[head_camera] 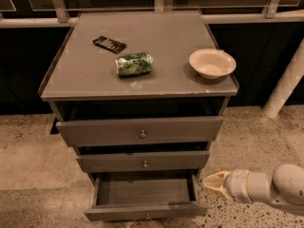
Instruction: Close bottom drawer
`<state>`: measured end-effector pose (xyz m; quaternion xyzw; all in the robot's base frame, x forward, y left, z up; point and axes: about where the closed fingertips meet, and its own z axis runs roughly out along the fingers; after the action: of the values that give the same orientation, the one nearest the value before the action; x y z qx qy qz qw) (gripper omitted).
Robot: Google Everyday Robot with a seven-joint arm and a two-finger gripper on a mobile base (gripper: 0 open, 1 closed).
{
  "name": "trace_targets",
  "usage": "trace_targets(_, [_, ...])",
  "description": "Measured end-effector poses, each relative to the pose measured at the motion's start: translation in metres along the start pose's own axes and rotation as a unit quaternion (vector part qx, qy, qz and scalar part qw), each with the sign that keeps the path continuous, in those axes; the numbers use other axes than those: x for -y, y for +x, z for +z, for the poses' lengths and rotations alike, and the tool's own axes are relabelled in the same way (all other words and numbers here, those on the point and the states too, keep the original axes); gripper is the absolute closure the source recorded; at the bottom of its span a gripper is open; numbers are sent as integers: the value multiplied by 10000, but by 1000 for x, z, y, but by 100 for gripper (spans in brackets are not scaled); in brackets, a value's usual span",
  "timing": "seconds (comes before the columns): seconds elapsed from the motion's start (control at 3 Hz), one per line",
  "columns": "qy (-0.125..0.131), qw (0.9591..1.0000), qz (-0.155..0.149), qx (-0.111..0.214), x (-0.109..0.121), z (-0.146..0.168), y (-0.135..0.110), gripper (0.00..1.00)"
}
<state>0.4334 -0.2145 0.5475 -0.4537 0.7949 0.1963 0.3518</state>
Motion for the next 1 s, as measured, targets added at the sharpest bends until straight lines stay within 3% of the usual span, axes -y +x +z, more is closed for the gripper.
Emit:
trace_targets(0.33, [-129, 9984, 371, 396, 0, 58, 40, 100])
trace_targets(0.67, [-390, 9959, 646, 496, -20, 87, 62, 100])
trace_targets(1.0, [-391, 9959, 648, 496, -20, 87, 62, 100])
